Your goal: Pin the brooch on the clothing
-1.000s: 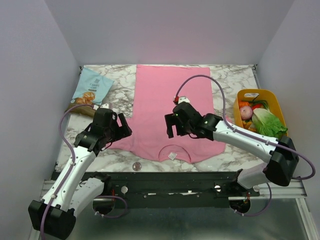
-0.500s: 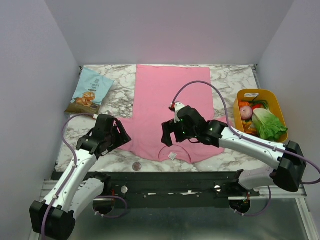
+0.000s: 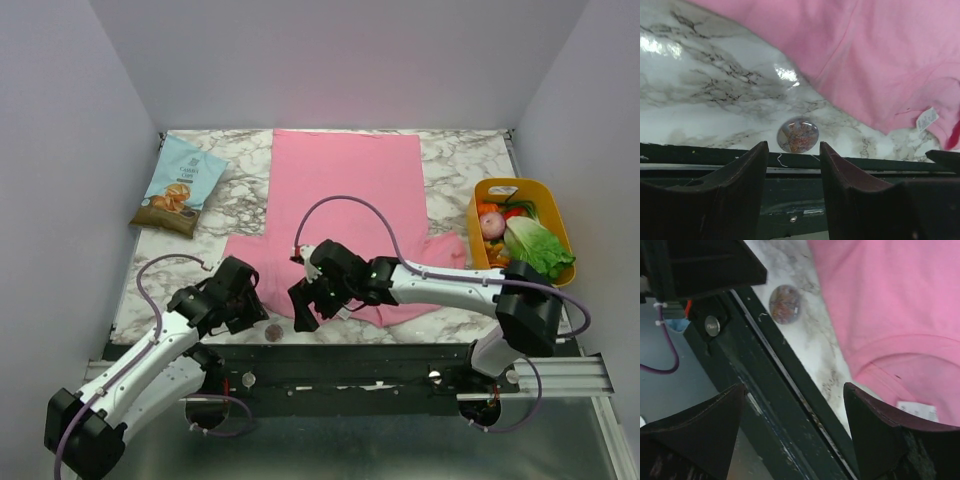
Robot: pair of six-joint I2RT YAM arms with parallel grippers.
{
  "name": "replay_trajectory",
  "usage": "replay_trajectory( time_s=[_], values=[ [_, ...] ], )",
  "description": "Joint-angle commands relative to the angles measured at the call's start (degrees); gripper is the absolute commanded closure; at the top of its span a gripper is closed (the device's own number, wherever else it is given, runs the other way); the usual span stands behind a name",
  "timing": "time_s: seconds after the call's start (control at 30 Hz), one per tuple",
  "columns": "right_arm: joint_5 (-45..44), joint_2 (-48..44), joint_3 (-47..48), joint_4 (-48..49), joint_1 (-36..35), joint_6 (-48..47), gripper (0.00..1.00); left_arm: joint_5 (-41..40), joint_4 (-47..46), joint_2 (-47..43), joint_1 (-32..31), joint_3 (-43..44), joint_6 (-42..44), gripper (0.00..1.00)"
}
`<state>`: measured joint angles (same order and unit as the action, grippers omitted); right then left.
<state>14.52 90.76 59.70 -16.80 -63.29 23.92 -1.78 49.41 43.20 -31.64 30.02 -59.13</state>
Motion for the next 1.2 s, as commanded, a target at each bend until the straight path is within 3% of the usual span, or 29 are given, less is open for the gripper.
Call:
replay_trajectory(
  time_s=[0.0, 0.03, 0.13, 0.27, 0.8, 1.03, 1.17],
  values=[
    [8.1, 4.9, 4.2, 3.1, -1.2, -0.3, 0.16, -3.0, 2.0, -1.4, -2.1, -3.5, -6.7, 0.46],
    [9.8, 5.7, 4.4, 3.7, -1.4, -0.1, 0.25, -3.0, 2.0, -2.5, -2.2, -4.1, -7.0, 0.46],
    [12.7, 9.2, 5.7, 5.7, -1.5, 1.2, 0.36, -2.3, 1.0, -4.4, -3.0, -6.2, -9.2, 0.53],
    [18.0, 13.8, 8.0, 7.7, -1.4, 3.8, 0.44, -1.9, 0.2, -4.9, -3.3, -8.0, -10.4, 0.53],
    [18.3, 25.7, 12.9, 3.4, 1.2, 9.6, 0.44, -3.4, -5.0, -5.8, -3.9, -11.9, -12.8, 0.53],
    [19.0, 28.9, 14.5, 3.4, 1.7, 9.7, 0.56, -2.4, -7.5, -3.9, -4.0, -12.8, -12.5, 0.59],
    [20.5, 30.8, 15.7, 3.4, 1.7, 9.7, 0.57, -2.1, -8.6, -3.3, -4.1, -12.9, -12.7, 0.6]
  ],
)
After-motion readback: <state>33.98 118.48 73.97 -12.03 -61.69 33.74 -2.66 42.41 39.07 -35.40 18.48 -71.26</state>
